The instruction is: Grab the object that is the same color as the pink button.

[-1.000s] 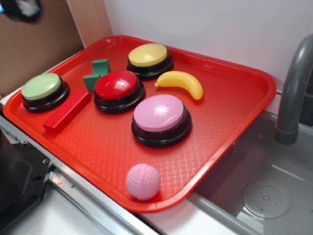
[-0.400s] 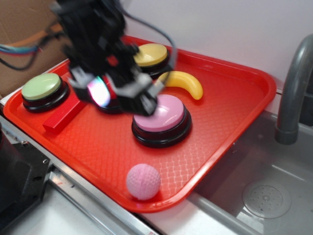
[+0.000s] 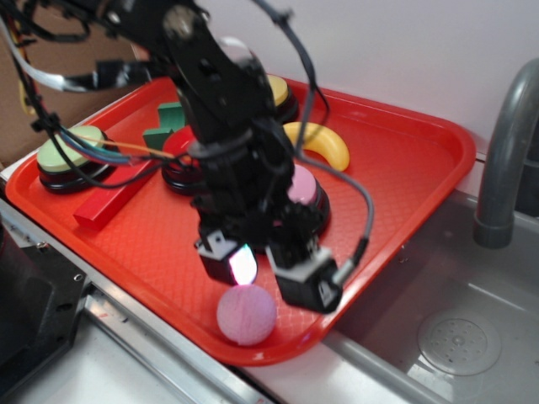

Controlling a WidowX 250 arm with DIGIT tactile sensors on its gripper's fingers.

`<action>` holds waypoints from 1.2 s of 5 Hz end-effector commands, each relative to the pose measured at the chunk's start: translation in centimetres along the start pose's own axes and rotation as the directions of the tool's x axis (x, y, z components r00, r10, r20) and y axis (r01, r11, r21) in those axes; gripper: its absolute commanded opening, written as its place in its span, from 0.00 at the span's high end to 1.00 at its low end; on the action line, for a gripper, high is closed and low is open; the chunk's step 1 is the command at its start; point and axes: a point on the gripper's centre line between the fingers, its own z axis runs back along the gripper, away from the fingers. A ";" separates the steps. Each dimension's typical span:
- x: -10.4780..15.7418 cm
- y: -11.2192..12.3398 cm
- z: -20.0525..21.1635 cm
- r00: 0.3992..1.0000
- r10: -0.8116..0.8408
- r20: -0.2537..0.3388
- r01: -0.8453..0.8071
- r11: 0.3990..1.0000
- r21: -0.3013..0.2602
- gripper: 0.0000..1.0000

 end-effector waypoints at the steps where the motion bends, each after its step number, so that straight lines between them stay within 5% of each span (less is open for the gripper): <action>1: -1.0 -1.8 -0.2 1.000 -0.009 0.014 0.008 1.000 0.016 0.09; 2: -1.4 -1.8 0.2 0.999 -0.017 0.031 0.016 1.000 0.006 0.99; 6: -0.9 -0.4 1.0 0.999 0.025 0.043 -0.027 0.999 0.040 1.00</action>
